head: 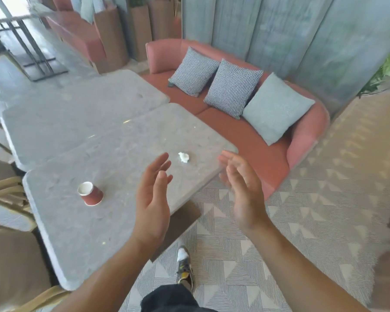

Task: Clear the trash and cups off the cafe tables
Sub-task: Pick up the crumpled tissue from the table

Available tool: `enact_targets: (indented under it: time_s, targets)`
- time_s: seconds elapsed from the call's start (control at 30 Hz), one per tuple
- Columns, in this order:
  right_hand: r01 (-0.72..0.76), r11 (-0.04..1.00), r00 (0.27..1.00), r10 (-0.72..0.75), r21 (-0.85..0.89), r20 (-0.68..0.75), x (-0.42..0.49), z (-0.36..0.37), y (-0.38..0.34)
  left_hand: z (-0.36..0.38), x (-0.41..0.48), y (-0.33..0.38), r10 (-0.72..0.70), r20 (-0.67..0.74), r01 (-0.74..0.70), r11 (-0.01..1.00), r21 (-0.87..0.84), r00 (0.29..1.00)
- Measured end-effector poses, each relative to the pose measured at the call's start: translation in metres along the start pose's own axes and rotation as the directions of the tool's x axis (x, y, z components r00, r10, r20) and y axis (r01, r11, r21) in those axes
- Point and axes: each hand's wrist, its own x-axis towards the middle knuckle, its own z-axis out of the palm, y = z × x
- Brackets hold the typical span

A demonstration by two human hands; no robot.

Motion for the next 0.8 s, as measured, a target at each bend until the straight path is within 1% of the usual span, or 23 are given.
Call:
enact_targets:
  time_s: [0.17,0.27,0.37,0.63,0.8]
  targets:
    - [0.002,0.998,1.000,-0.003,-0.058,-0.024,0.091,-0.001,0.011,0.026,0.088,-0.026,-0.020,0.014,0.020,1.000,0.010,1.000]
    - [0.024,0.995,0.999,-0.027,-0.094,-0.029,0.143,0.001,0.017,0.038,0.137,-0.036,0.003,0.019,-0.003,1.000,0.022,1.000]
    - [-0.007,0.996,1.000,0.005,-0.085,-0.024,0.185,0.004,0.025,0.048,0.178,-0.046,-0.015,0.005,0.015,1.000,0.022,1.000]
    - [-0.074,0.995,0.997,0.074,-0.067,0.000,0.270,0.002,0.052,0.070,0.247,-0.086,-0.085,-0.075,0.089,0.995,0.053,0.994]
    - [-0.111,0.989,0.988,0.121,-0.102,0.095,0.316,-0.001,0.070,0.082,0.272,-0.108,-0.100,-0.154,0.117,0.988,0.104,0.983]
